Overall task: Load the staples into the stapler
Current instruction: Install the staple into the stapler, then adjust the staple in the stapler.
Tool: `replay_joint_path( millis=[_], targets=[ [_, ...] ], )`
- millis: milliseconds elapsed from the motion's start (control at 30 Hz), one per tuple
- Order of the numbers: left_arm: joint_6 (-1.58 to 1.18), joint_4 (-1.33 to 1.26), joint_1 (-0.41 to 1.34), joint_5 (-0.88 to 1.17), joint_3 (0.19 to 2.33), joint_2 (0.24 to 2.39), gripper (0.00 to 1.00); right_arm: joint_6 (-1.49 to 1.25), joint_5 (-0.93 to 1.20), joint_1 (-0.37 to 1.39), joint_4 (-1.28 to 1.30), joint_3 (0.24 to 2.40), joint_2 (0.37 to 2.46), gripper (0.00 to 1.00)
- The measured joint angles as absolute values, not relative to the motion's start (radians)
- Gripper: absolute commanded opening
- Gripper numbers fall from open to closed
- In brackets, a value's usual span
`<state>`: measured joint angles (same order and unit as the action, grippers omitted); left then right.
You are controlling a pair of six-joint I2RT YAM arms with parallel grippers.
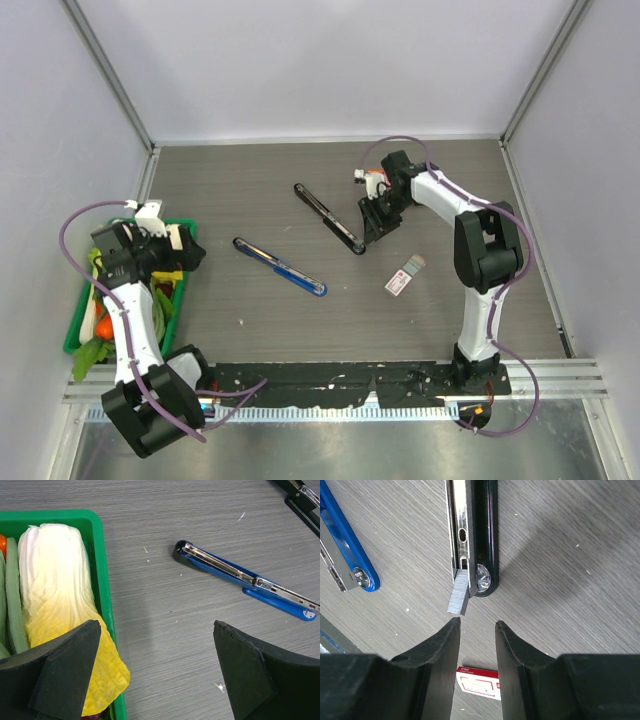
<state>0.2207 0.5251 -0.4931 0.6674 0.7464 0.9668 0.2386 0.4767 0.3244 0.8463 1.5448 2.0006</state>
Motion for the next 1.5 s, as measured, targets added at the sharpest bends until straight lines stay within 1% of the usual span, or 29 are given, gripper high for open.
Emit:
replay_joint_path(
  millis=[1500],
  targets=[
    [0.221, 0.529, -0.500, 0.676, 0.746, 0.967, 1.00, 0.209, 0.361, 0.394, 0.760, 1.526, 1.993, 0.40]
  ],
)
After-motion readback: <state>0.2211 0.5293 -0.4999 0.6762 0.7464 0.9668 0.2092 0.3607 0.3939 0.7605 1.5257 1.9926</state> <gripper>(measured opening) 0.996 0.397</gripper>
